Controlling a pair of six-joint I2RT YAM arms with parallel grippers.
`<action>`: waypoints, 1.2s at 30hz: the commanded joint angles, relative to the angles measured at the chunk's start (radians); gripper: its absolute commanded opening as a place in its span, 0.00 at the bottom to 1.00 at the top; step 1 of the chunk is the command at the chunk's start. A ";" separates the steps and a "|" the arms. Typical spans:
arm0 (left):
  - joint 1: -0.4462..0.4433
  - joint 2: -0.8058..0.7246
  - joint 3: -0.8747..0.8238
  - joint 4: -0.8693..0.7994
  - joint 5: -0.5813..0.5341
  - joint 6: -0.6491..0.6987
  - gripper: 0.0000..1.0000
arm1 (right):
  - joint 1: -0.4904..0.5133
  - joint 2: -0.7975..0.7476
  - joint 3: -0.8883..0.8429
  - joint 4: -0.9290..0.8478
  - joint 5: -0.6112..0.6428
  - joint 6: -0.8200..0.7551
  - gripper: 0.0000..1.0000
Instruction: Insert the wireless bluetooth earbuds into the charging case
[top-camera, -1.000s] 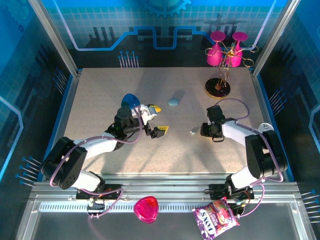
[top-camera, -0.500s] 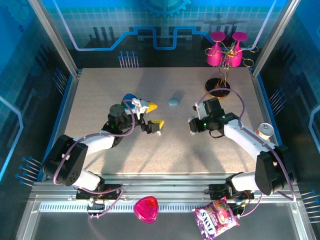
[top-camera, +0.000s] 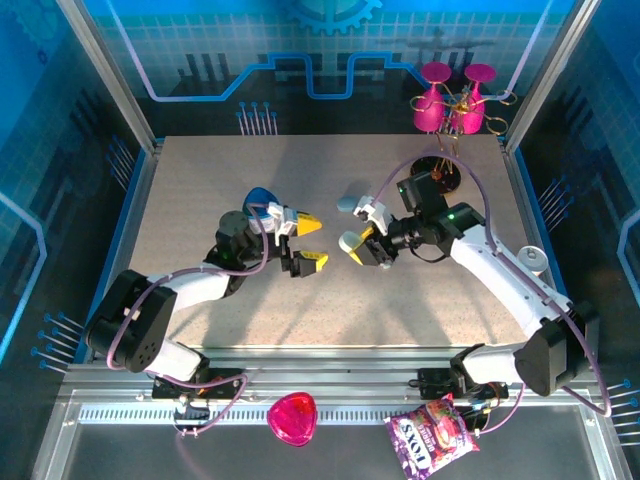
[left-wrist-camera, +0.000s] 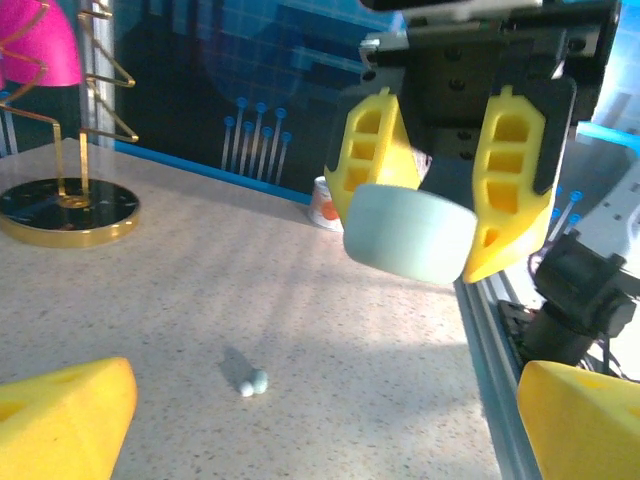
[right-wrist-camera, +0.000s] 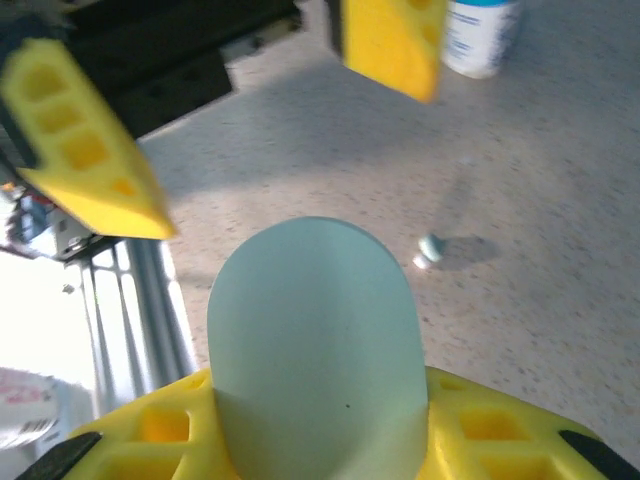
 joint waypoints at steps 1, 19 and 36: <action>-0.021 -0.024 -0.004 0.034 0.093 0.012 0.96 | 0.030 0.031 0.059 -0.150 -0.111 -0.119 0.36; -0.069 -0.068 0.075 -0.200 0.191 0.103 0.71 | 0.091 0.173 0.226 -0.247 -0.072 -0.159 0.36; -0.071 -0.070 0.083 -0.181 0.184 0.060 0.51 | 0.107 0.201 0.243 -0.247 -0.030 -0.163 0.35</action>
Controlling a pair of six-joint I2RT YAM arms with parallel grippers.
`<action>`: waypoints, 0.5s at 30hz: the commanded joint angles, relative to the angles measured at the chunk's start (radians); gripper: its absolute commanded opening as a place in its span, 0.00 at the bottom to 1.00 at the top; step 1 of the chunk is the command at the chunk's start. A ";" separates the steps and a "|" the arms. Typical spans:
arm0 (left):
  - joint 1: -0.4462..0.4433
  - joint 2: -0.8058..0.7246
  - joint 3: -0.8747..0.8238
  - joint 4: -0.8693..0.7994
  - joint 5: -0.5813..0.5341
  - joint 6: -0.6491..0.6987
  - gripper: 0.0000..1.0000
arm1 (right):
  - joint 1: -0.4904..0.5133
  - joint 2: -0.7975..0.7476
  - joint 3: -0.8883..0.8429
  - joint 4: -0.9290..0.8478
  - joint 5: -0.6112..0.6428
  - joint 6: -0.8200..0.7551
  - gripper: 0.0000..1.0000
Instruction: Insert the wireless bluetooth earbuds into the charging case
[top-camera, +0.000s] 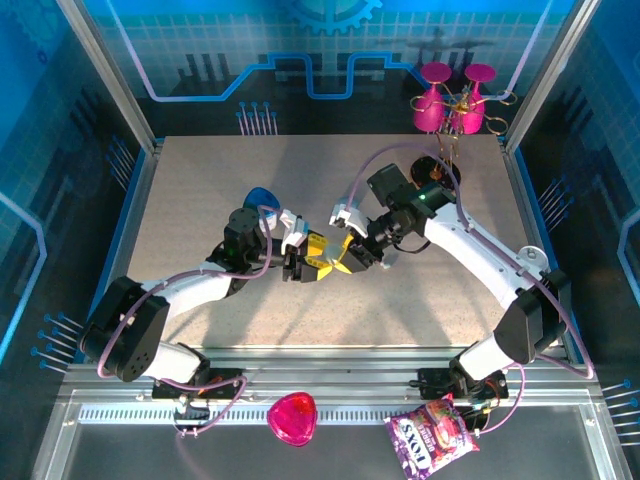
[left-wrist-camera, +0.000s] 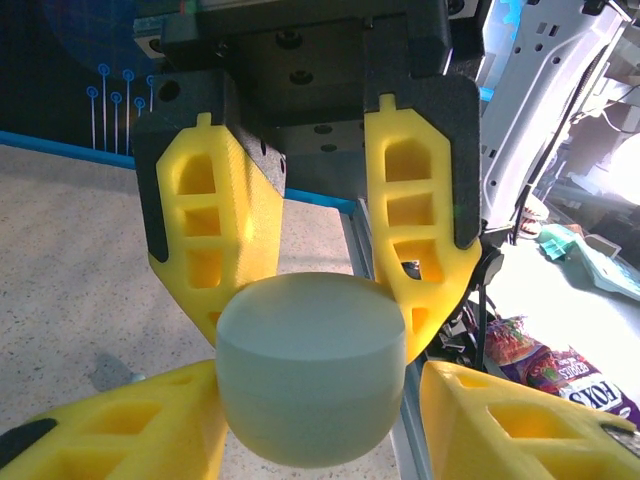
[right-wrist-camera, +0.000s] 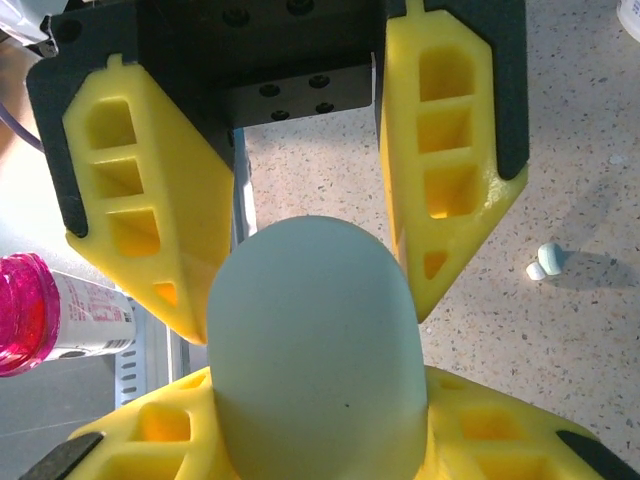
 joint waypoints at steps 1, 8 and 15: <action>-0.008 -0.020 0.030 0.011 0.026 -0.012 0.51 | 0.010 0.011 0.035 -0.016 0.016 -0.013 0.35; -0.007 -0.014 0.031 0.021 0.021 -0.031 0.47 | 0.013 0.008 0.020 0.017 0.023 -0.002 0.35; -0.008 -0.010 0.035 0.021 0.022 -0.042 0.50 | 0.014 0.003 0.007 0.041 0.031 0.009 0.35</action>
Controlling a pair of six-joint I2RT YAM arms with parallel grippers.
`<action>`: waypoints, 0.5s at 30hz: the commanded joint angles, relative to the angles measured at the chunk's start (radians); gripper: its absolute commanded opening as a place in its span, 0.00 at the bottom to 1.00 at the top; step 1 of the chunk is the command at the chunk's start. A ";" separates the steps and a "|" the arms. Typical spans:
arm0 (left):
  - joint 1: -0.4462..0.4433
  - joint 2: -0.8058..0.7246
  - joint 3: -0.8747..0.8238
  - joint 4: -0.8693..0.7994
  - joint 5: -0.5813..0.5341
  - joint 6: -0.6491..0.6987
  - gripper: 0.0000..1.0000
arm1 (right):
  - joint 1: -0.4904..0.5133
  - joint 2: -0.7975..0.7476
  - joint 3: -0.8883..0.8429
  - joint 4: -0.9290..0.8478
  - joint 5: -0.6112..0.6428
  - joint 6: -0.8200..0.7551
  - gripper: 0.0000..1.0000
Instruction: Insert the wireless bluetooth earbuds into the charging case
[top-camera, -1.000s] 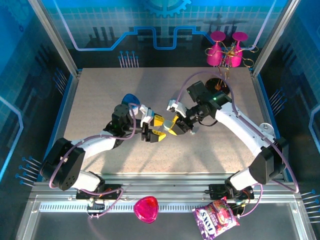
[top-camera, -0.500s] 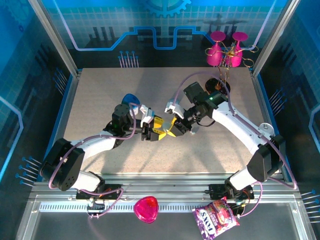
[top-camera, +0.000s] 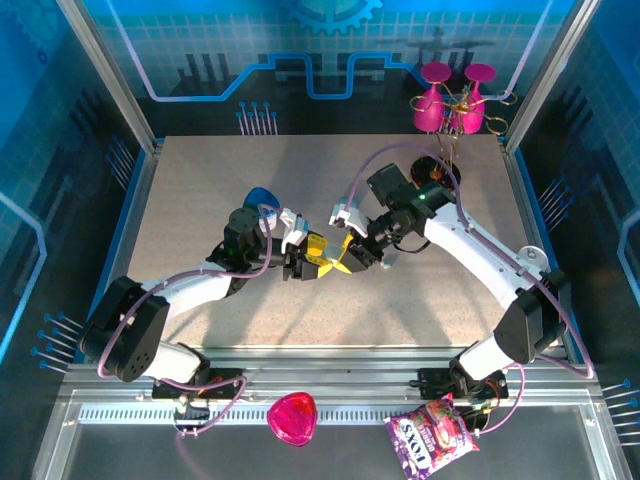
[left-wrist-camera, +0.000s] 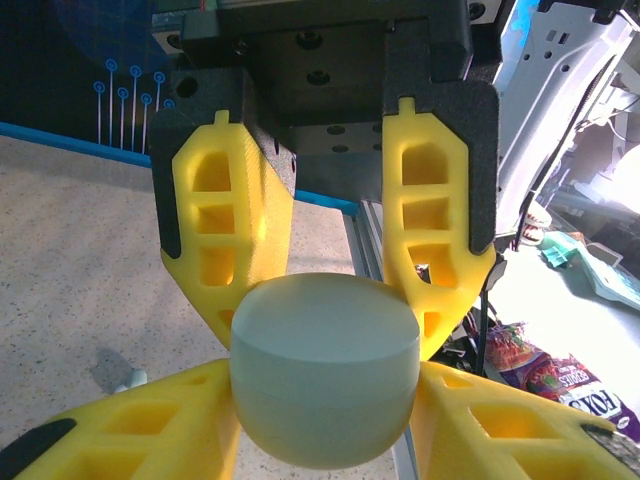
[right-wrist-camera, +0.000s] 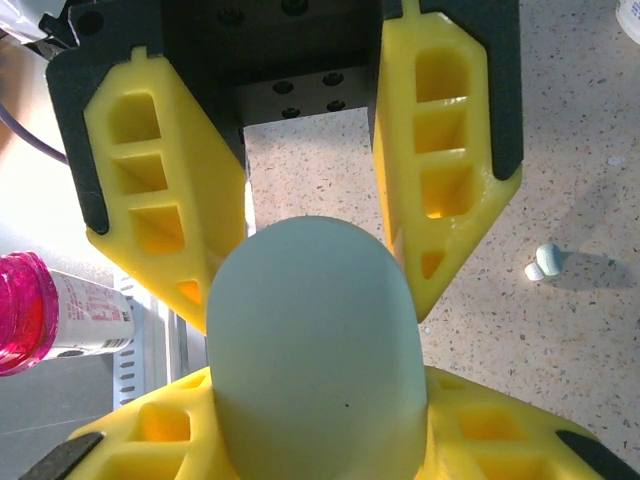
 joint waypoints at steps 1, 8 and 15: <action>-0.007 -0.008 0.034 0.020 0.033 -0.016 0.53 | 0.011 0.002 0.002 0.041 0.029 0.011 0.35; -0.008 -0.003 0.035 0.023 0.030 -0.021 0.51 | 0.011 -0.002 -0.010 0.068 0.035 0.020 0.35; -0.008 0.001 0.035 0.020 0.028 -0.022 0.52 | 0.012 -0.009 -0.020 0.084 0.029 0.024 0.35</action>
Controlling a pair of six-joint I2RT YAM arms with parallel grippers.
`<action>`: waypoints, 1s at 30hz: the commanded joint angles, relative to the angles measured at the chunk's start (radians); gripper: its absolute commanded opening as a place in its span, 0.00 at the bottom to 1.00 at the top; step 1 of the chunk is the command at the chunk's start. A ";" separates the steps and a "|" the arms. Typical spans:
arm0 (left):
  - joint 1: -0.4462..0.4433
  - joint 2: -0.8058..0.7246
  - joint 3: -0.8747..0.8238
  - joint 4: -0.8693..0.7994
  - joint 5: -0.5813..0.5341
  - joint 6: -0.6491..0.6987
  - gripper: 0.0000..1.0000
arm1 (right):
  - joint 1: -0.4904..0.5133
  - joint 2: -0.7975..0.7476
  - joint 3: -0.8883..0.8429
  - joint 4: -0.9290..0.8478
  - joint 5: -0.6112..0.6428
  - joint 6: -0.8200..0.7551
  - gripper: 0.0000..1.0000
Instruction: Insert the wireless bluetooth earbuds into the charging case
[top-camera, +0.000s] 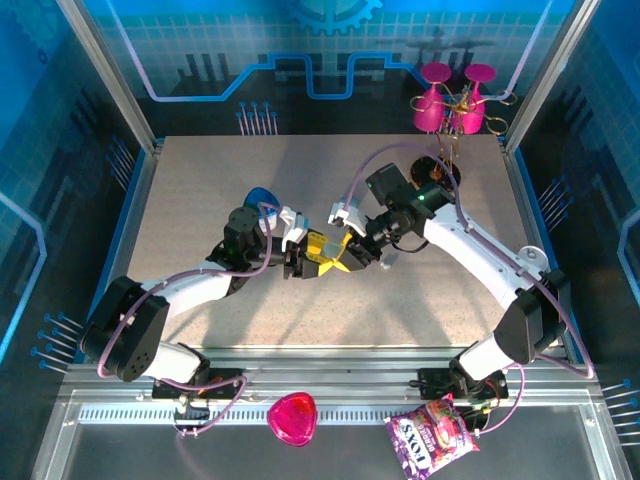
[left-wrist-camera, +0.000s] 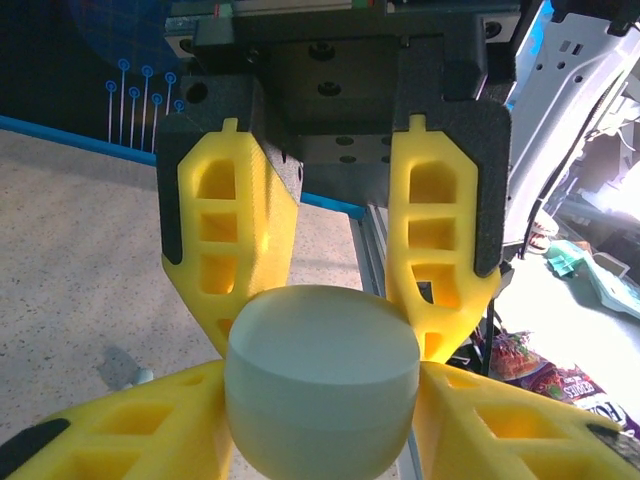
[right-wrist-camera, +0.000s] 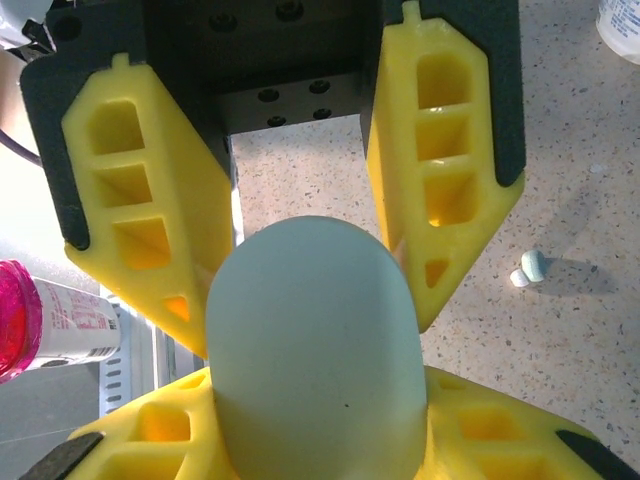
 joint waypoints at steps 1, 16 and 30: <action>-0.008 -0.002 0.027 0.021 0.045 0.004 0.54 | 0.006 -0.013 -0.015 0.048 0.010 0.008 0.35; -0.007 -0.006 0.022 0.015 0.036 0.018 0.56 | -0.009 -0.052 -0.041 0.054 0.003 0.016 0.34; -0.007 0.000 0.023 0.014 0.035 0.019 0.56 | -0.016 -0.059 -0.060 0.077 -0.013 0.028 0.34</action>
